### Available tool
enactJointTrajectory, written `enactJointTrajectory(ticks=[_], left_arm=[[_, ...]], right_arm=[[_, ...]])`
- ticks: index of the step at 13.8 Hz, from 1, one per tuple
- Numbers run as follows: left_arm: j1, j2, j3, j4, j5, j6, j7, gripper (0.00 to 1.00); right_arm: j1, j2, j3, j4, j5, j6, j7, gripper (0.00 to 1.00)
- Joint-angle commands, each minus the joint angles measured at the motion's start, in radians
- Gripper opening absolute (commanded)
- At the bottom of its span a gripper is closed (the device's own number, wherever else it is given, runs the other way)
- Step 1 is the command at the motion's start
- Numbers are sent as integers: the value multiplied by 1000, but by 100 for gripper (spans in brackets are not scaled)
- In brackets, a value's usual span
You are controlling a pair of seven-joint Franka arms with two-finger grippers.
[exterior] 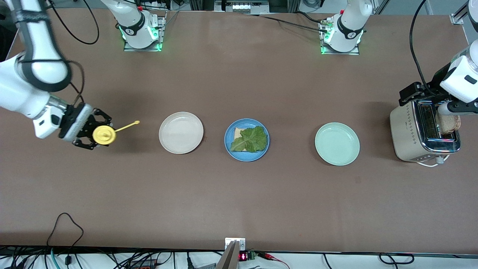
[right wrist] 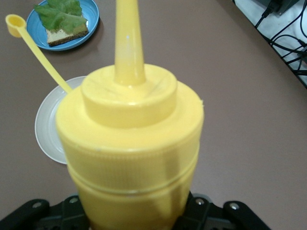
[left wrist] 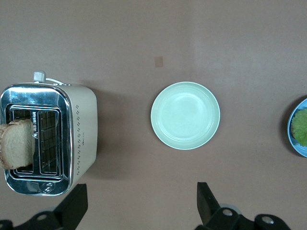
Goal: Make sandwich in blue plate with both arms
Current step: 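Lift the mustard bottle and carry it toward the blue plate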
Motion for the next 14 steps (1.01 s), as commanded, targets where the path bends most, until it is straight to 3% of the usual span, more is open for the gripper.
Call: enactJointTrajectory(ticks=[1,4,9,14], left_arm=[[4,-32,-1,-25,-23,11,-7,100],[3,-32,-1,-27,-23,11,-7,100],[3,-32,-1,-27,-24,13,-8,100],[3,-29,-1,-27,-23,16,-7,100]], right_arm=[[57,-45,35,-6,-100,15,207,0],[134,-41,72,7,-195,59,397,0],[361,13,76,36,-564,84,887,0],[520,119,76,109,-773,66,1093,0]])
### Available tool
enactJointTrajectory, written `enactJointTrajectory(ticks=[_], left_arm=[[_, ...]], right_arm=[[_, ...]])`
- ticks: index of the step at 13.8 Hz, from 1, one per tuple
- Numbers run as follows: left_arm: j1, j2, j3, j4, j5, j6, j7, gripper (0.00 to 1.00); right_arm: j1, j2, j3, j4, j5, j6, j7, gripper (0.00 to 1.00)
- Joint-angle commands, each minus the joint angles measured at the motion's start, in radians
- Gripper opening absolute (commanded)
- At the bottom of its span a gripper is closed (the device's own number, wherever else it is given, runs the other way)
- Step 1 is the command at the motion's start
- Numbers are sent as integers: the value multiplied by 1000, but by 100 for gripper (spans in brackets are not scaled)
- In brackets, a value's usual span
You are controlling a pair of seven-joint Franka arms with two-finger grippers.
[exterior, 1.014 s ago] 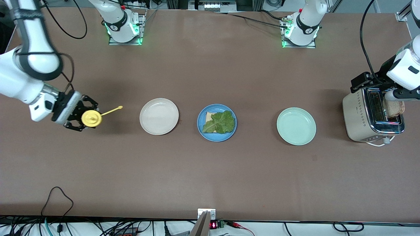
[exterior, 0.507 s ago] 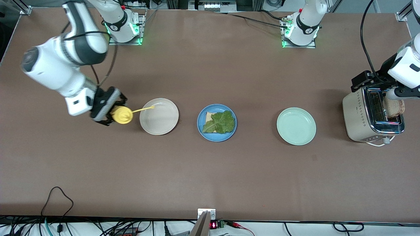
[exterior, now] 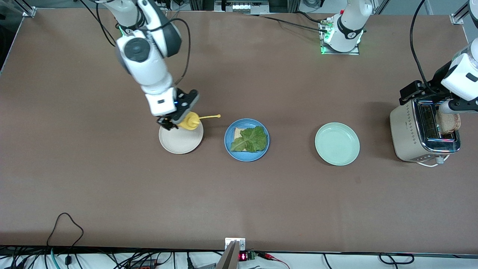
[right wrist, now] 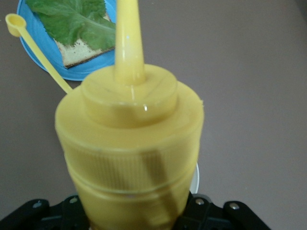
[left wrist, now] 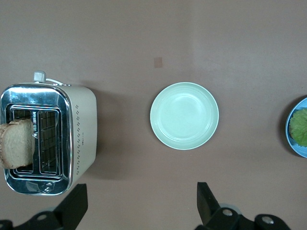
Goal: Make sandwich in blue plate with both arms
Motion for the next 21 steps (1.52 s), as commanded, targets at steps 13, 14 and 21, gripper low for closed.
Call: enactJointTrajectory(ticks=[13,14,21], left_arm=[[4,-9,1,-28,-20,8,-7,100],[4,-9,1,-28,-20,8,-7,100],[4,-1,13,-17,-19,8,11,100]], right_arm=[[400,401,-203,392,-242,-229,262,0],[400,401,-203,392,-250,-235,262,0],[204,253,-114,327,-230,-244,203,0]])
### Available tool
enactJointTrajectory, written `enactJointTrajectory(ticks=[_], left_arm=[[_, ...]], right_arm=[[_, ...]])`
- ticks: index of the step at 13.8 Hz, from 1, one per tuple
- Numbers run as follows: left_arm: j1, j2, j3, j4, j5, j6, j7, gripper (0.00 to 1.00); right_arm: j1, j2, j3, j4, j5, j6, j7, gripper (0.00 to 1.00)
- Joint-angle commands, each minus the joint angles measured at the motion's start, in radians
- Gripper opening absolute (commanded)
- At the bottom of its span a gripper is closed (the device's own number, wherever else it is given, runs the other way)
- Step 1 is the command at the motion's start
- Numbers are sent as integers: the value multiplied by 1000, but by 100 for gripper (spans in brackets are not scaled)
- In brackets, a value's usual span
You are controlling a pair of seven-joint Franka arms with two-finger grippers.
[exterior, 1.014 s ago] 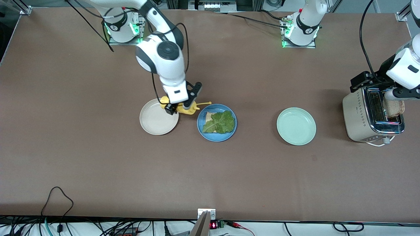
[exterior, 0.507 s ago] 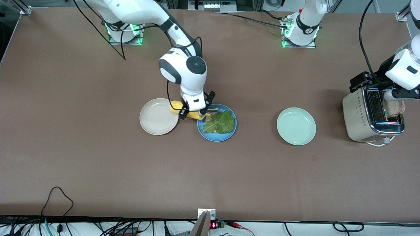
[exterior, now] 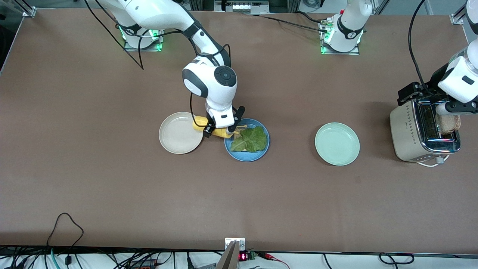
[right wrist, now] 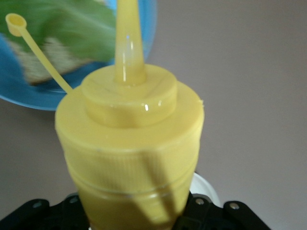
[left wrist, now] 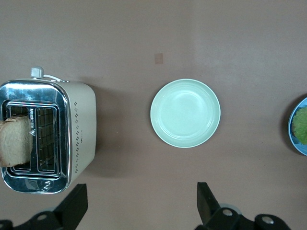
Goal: Make sandwich in blue plate with both arms
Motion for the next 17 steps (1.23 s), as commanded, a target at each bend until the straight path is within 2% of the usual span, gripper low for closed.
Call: enactJointTrajectory(ticks=[1,5,8,10,13,14,17], left_arm=[[45,-2,16,3,-14,9,49,100],[191,85,16,46,-7,20,238,100],[288,162,18,47,12,50,371,100],[338,211,18,47,29,96,487,100],[418,277,18,46,33,152,649,100],[423,291,18,46,33,152,655,100],[434,323,18,33,35,147,658,100]], right_arm=[[-147,-162,82,-91,54,-33,-84,0],[-359,-348,88,-229,301,-33,-470,0],[-503,-442,90,-317,479,-33,-760,0],[-586,-468,93,-351,562,-35,-922,0],[-798,-491,169,-438,772,-32,-1246,0],[-870,-487,194,-459,823,-32,-1358,0],[-994,-456,196,-498,955,-41,-1651,0]])
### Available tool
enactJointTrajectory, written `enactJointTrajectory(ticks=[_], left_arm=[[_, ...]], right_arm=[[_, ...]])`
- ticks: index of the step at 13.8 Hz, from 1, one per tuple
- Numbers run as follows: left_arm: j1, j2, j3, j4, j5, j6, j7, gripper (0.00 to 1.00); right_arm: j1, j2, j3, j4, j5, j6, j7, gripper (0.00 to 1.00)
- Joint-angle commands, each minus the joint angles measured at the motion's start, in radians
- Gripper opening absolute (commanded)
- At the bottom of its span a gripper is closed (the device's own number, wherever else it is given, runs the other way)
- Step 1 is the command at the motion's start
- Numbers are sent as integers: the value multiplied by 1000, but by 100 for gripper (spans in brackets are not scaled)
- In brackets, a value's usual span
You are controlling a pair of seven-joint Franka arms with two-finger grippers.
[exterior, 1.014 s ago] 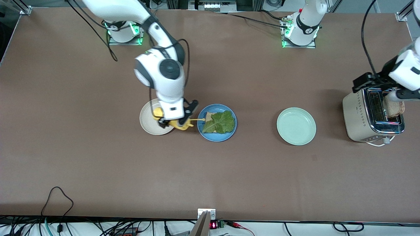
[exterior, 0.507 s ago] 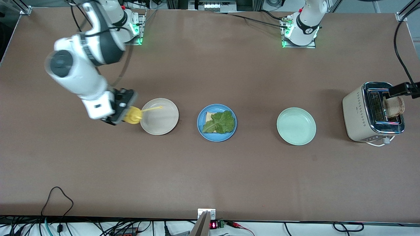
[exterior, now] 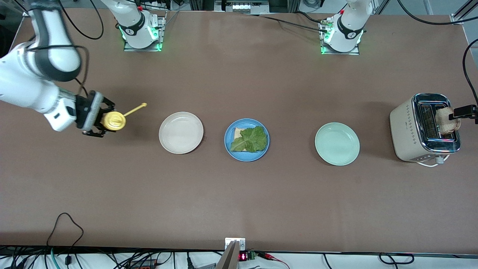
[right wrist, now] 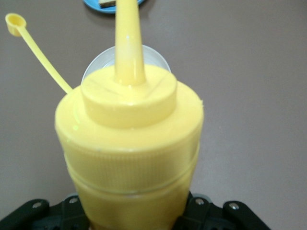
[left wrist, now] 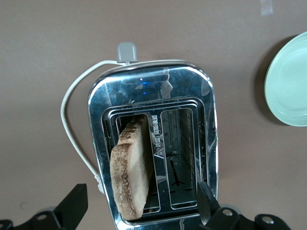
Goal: Make sandwich in blue plate with both arms
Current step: 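Return the mustard bottle to the table while the left gripper grasps toast, then lift the second toast slice out of the toaster with the left gripper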
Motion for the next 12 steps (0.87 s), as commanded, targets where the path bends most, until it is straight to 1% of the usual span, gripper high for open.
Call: enactJointTrajectory(ticks=[1,3,4,6,7,8,9,10,12], left_arm=[[8,33,-11,21,19,-13,24,100],[18,47,-11,21,19,-11,42,100],[24,50,-11,21,19,-11,50,100],[32,61,-11,21,18,-13,53,100],[38,72,-11,21,18,-13,56,100],[47,78,-11,21,18,-13,56,95],[49,78,-12,19,18,-14,56,88],[48,78,-12,19,18,-16,56,77],[48,80,-12,19,18,-16,55,56]], right_arm=[[-120,15,35,-41,138,-12,-253,0],[-175,64,33,-41,225,-41,-417,0],[-221,92,33,-41,248,-53,-491,0],[-301,161,32,-30,284,-124,-611,0],[-321,197,30,-21,308,-145,-657,0],[-341,225,29,-15,319,-150,-694,0],[-364,244,29,-13,322,-153,-712,0],[-387,265,30,-7,322,-170,-726,0],[-447,337,32,42,322,-253,-751,0]])
